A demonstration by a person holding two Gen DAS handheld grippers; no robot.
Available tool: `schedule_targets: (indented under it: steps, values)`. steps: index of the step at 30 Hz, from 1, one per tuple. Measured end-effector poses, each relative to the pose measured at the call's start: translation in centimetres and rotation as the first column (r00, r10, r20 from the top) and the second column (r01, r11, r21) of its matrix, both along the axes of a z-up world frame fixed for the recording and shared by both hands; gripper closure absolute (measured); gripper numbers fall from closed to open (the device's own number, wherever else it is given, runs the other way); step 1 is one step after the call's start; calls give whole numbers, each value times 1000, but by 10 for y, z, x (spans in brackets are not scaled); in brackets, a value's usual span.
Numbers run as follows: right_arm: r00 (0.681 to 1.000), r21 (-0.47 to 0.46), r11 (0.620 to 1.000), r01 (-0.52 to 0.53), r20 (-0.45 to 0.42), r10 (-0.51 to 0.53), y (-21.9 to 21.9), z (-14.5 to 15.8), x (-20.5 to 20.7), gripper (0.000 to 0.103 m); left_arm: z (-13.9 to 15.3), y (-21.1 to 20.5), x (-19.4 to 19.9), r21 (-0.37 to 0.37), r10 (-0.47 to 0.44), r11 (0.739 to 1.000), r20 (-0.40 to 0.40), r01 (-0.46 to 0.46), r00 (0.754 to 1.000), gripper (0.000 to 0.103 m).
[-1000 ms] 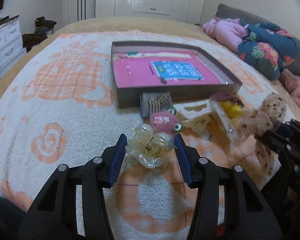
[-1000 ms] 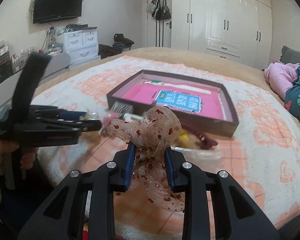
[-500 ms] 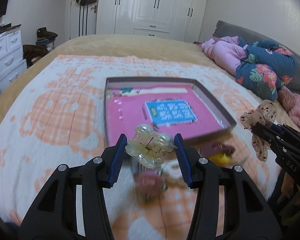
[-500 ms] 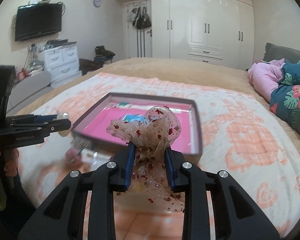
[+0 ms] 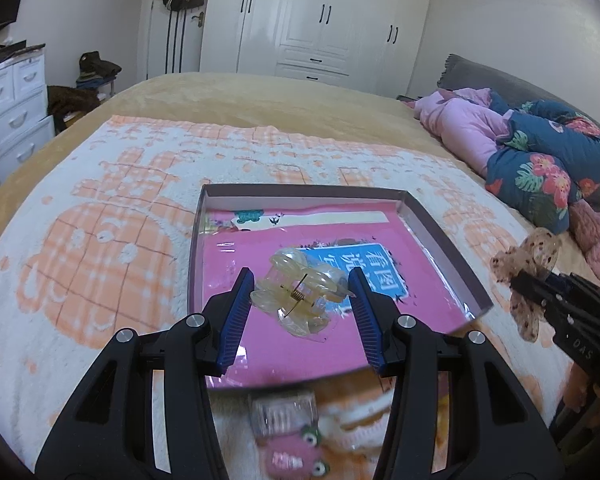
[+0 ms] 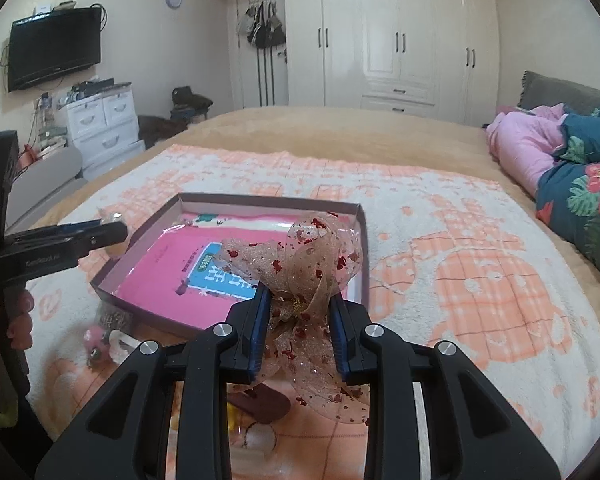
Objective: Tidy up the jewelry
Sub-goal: 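Carry the bow and claw clip into the pink box and open both tools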
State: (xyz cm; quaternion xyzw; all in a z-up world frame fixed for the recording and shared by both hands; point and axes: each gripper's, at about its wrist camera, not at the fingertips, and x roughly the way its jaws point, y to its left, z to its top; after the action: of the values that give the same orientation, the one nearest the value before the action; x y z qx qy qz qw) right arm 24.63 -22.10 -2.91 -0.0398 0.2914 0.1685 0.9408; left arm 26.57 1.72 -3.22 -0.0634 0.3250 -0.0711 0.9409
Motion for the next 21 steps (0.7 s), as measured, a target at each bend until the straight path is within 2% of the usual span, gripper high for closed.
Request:
schedule_targets:
  steps: [11,21]
  values:
    - [997,-14,1000,-15,-70,14,12,-17,41,76,-28,2,25,17,21,1000,-45,-21,999,63]
    - [992,-17,1000,-1,-130,-1,17,-34,71,72,-44,2,31,34,22,999,-76,-19,997,63]
